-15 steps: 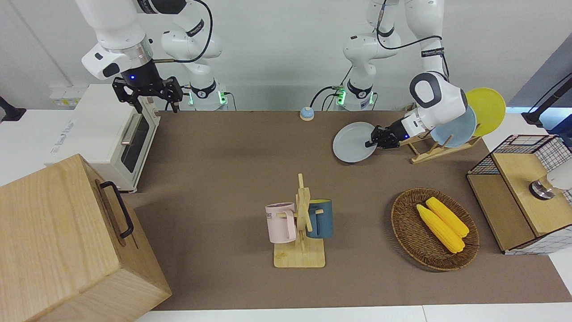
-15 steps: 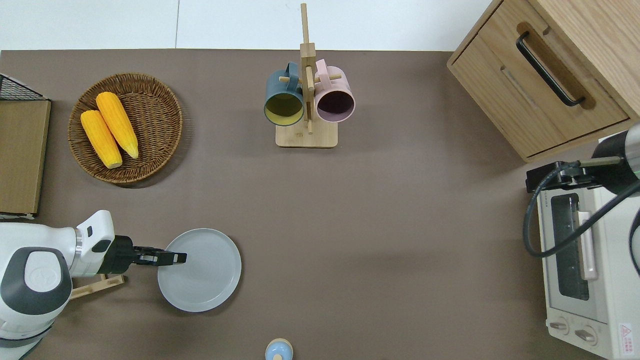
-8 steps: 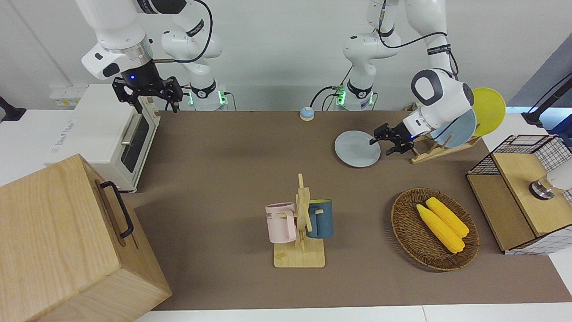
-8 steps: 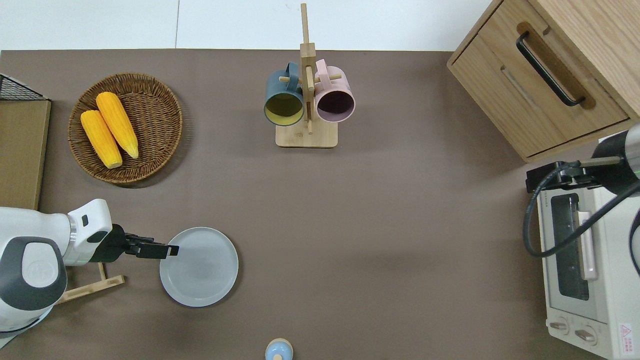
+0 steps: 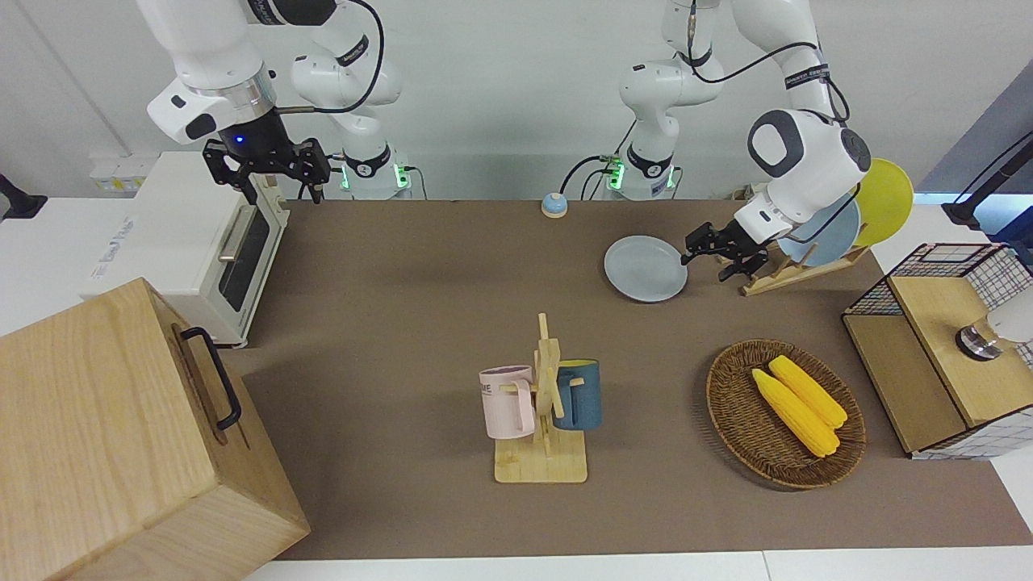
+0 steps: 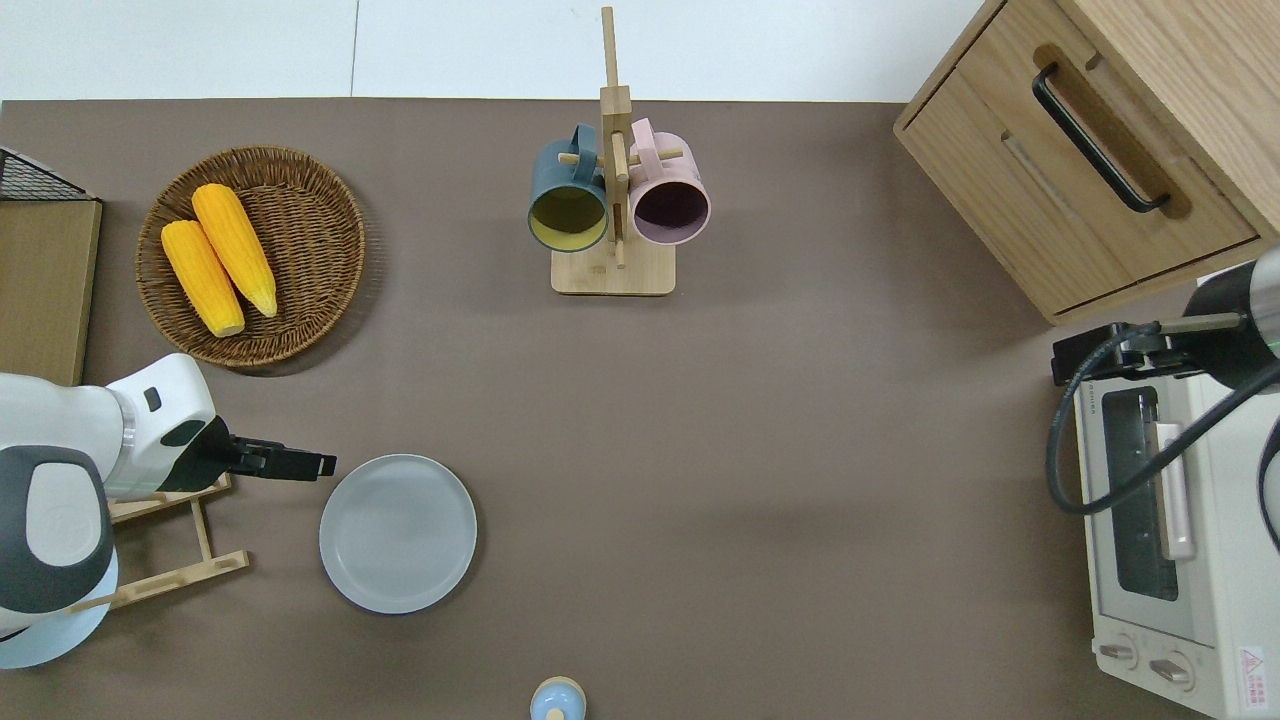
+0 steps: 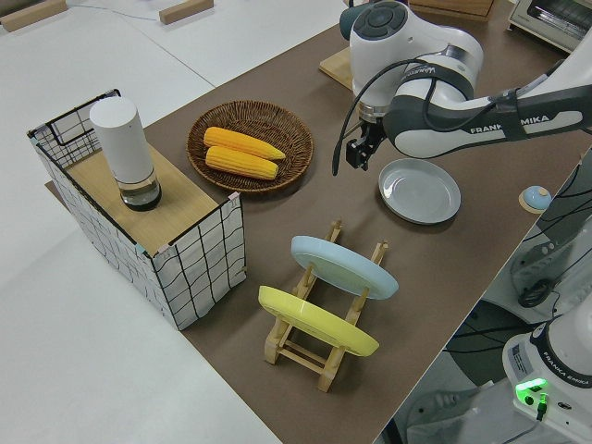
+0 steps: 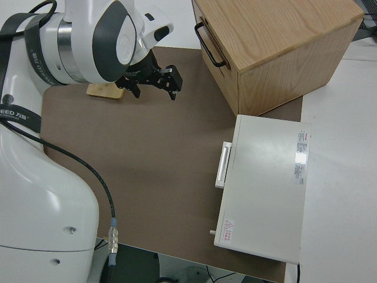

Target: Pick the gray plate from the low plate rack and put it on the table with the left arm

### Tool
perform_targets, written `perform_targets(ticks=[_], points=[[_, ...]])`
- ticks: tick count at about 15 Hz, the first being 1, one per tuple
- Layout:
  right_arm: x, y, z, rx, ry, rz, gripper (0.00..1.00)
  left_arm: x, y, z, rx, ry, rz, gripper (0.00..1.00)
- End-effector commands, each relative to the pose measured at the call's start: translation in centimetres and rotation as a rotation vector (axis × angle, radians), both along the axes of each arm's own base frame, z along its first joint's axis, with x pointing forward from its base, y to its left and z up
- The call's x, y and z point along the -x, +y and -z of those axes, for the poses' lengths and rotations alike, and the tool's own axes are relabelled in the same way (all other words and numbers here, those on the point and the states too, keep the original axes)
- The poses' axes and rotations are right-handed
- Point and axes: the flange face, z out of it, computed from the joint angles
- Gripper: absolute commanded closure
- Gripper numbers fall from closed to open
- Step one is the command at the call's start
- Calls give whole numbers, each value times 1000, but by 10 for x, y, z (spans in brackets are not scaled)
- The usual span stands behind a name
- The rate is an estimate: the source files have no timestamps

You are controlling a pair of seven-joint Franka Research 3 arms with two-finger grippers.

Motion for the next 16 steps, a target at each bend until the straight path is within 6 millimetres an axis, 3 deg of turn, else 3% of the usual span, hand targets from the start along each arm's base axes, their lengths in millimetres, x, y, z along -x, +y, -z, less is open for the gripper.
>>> perform_targets(ticks=[1,7,10,16], points=[[0,1,-3,-3,-5,2,17,-12,-22,-59,-119,9,-39,2],[0,1,-3,-3,-5,2,17,-24,-44,-139,-282,-13,-70,2],[0,1,-3,-3,-5,2,17,-22,-52,-167,-302,-2,-50,2],[0,1,-3,-3,-5,2,17,-17,-58,-173,-304,18,-18,5]])
